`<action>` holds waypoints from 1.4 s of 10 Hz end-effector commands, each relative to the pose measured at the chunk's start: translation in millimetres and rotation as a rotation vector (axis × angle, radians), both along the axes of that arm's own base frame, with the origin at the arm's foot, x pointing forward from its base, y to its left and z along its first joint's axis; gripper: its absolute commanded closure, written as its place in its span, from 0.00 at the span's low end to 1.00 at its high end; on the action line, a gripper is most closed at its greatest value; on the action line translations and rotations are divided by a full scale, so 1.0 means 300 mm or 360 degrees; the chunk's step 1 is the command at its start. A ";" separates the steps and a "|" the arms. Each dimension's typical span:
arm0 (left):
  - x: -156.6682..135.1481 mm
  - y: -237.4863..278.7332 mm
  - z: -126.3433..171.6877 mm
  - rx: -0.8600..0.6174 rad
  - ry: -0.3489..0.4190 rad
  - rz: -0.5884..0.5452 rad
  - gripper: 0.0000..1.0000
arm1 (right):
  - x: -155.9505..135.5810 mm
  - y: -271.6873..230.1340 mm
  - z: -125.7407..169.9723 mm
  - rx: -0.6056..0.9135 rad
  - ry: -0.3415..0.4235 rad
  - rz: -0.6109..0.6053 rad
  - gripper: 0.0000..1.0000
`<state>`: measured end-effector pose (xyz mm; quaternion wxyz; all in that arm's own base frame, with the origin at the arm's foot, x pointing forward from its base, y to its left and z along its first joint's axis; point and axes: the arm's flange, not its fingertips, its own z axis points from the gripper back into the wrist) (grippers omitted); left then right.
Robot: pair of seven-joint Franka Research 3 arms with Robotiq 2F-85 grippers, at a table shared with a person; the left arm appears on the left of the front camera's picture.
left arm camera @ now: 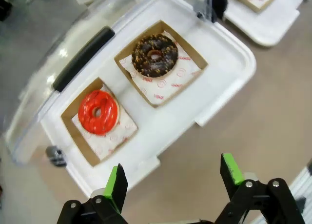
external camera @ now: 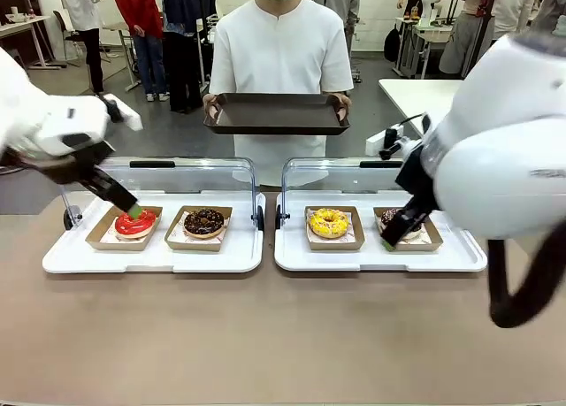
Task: Provide the desired donut to the person.
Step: Pick up and lift the Paper togo box containing the Donut pointed at by the person.
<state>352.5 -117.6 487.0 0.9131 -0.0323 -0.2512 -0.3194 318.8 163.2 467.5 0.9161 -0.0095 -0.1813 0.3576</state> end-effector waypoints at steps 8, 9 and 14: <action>-0.154 0.095 0.142 0.0000 0.0081 -0.0004 0.00 | -0.269 -0.124 0.246 -0.0088 -0.0051 -0.0039 0.00; -0.135 0.152 0.174 -0.0200 0.0240 -0.0158 0.00 | -0.247 -0.173 0.288 0.0131 0.0188 0.0115 0.00; -0.003 0.397 0.266 -0.1094 0.0382 -0.0859 0.00 | -0.126 -0.566 0.522 0.1092 0.0424 0.0735 0.00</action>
